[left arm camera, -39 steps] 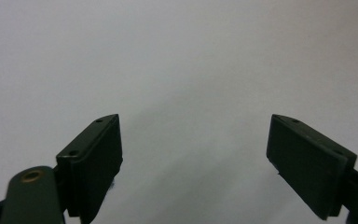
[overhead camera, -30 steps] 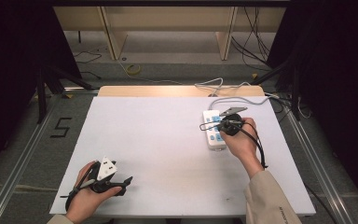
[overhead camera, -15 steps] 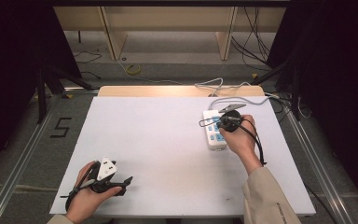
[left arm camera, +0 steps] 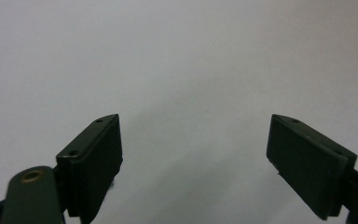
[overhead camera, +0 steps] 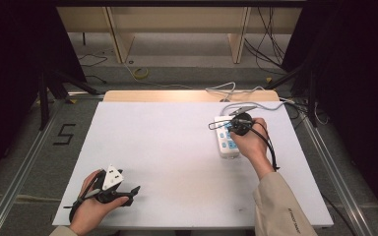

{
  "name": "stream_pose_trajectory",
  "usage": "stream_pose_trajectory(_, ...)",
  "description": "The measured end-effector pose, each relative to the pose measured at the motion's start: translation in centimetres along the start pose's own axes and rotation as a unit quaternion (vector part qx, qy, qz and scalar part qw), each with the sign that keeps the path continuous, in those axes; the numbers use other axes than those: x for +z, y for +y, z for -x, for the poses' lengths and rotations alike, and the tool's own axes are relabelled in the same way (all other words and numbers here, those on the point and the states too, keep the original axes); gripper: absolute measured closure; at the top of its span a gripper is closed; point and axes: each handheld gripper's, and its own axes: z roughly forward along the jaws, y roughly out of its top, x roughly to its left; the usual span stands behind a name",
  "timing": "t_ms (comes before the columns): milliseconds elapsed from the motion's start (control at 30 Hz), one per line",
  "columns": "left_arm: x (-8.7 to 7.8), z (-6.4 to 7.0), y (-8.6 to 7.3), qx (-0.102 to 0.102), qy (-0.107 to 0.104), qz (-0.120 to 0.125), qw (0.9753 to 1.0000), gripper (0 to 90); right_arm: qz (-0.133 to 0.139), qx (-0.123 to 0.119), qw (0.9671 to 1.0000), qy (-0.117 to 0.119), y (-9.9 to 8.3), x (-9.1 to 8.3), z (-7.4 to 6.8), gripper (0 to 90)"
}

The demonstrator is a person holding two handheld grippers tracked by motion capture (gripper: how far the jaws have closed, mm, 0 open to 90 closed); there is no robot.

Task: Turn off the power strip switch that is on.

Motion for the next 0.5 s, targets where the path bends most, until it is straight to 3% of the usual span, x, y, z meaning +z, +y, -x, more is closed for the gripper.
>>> stream_pose_trajectory(500,0.0,0.0,0.0,-0.002,-0.001,0.001,1.0,18.0,-0.013,0.004,0.9999,0.001,0.9,1.2,0.2,90.0)
